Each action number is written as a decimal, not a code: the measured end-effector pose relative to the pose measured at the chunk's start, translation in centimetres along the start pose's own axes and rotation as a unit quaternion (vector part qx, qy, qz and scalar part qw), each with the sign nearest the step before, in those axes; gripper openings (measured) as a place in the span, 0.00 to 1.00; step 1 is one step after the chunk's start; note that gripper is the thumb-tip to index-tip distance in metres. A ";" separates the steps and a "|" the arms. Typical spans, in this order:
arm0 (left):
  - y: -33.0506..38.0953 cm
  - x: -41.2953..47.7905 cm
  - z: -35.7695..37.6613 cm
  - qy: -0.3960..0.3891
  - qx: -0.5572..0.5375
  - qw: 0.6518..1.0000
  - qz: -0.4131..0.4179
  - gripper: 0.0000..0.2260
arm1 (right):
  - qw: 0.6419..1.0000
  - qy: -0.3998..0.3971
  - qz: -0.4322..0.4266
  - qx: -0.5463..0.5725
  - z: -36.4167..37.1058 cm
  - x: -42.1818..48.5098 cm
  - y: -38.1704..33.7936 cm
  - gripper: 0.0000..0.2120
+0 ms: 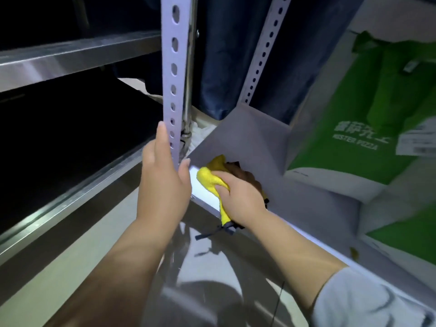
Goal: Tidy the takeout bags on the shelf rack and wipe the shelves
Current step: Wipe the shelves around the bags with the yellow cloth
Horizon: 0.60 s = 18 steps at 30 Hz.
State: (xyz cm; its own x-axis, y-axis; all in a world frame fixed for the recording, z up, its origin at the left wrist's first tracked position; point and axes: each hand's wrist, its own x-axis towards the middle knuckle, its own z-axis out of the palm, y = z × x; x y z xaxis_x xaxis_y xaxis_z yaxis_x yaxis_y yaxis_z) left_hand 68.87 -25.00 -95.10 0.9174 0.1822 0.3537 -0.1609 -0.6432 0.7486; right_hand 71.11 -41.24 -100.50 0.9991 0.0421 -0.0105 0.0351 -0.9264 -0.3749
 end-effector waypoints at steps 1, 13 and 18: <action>0.2 -0.4 -0.1 -0.003 0.011 1.000 0.002 0.30 | 1.000 -0.006 -0.003 0.020 -0.3 -1.1 0.1 0.16; 4.0 -4.0 -1.1 -0.176 0.121 0.976 0.042 0.14 | 0.999 0.004 0.036 -0.004 -3.2 -11.4 5.3 0.16; 5.3 -6.7 1.7 -0.236 0.083 0.967 0.048 0.12 | 0.998 -0.006 0.069 0.006 -4.3 -14.3 6.9 0.16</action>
State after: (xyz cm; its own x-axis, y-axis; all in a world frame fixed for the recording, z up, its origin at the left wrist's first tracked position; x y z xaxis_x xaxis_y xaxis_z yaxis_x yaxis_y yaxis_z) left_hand 62.49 -30.93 -94.47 0.9716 -0.2179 0.0927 -0.2283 -0.7578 0.6112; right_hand 57.19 -49.86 -98.92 0.9940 -0.0817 -0.0731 -0.1035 -0.9191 -0.3803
